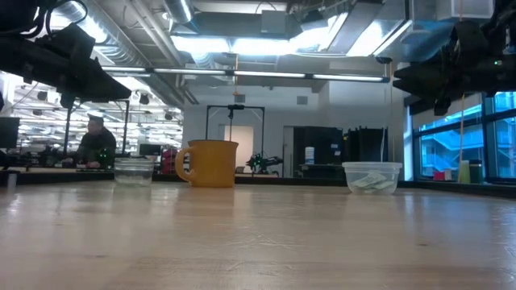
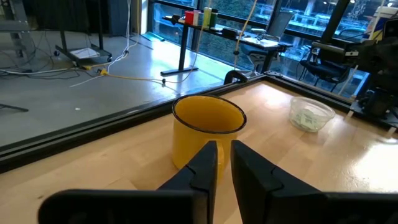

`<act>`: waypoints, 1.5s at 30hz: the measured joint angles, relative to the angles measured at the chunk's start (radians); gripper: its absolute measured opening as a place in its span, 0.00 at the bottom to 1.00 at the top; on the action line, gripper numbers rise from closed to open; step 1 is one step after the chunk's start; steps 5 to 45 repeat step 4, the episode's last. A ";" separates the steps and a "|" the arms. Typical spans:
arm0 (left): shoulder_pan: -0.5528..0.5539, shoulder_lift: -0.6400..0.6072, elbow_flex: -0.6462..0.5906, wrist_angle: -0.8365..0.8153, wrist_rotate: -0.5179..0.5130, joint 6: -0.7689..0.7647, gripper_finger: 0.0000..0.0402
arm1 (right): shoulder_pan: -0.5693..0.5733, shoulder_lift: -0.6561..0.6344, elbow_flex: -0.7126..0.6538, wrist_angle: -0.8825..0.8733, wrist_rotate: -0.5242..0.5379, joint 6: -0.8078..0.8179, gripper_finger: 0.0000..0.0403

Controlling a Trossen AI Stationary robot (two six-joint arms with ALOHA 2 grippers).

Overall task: Pick and place Stevia / Truvia into bins
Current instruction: Return to Home Position

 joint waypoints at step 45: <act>0.000 0.000 0.000 0.000 0.000 0.000 0.10 | 0.000 0.000 0.000 0.000 0.000 0.000 0.32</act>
